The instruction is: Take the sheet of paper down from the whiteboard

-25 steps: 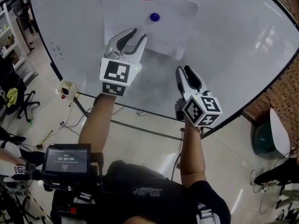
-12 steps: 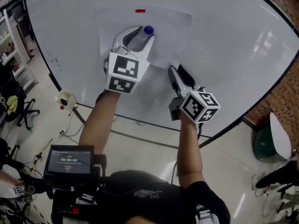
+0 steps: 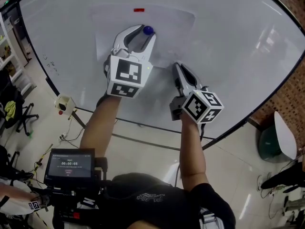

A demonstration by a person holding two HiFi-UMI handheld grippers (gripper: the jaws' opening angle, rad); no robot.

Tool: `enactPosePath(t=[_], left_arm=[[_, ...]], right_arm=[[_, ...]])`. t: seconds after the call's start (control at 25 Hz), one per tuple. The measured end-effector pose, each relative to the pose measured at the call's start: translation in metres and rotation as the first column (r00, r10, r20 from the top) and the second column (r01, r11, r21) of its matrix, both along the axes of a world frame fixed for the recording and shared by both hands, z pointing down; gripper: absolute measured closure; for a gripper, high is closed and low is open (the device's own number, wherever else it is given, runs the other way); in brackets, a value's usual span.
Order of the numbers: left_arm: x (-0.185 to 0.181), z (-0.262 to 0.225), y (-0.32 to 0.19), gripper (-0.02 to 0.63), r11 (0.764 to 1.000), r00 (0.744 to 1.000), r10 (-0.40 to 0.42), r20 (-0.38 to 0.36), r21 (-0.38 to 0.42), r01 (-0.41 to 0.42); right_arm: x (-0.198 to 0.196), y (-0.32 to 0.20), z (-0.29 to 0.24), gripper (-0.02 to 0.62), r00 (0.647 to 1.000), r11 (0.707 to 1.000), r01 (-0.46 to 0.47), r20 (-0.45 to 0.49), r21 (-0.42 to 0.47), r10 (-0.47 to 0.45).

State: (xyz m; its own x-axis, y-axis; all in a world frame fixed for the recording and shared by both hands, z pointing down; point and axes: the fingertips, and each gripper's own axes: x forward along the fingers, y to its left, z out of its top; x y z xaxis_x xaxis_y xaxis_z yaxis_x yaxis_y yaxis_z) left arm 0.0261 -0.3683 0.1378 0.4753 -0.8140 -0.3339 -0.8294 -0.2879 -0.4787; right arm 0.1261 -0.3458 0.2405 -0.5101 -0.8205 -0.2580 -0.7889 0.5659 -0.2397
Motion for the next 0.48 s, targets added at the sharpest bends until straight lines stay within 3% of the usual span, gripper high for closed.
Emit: enactPosePath(t=[0.08, 0.48], left_arm=[[0.0009, 0.0001, 0.0015, 0.482, 1.0, 1.0, 0.004, -0.003, 0.003, -0.004], [0.0006, -0.0019, 0.0005, 0.483, 1.0, 1.0, 0.022, -0.021, -0.007, -0.022]], right_arm=[[0.0011, 0.0009, -0.0019, 0.58, 1.0, 1.0, -0.008, 0.007, 0.007, 0.008], [0.0021, 0.008, -0.0099, 0.583, 0.999, 0.999, 0.003, 0.043, 0.043, -0.004]])
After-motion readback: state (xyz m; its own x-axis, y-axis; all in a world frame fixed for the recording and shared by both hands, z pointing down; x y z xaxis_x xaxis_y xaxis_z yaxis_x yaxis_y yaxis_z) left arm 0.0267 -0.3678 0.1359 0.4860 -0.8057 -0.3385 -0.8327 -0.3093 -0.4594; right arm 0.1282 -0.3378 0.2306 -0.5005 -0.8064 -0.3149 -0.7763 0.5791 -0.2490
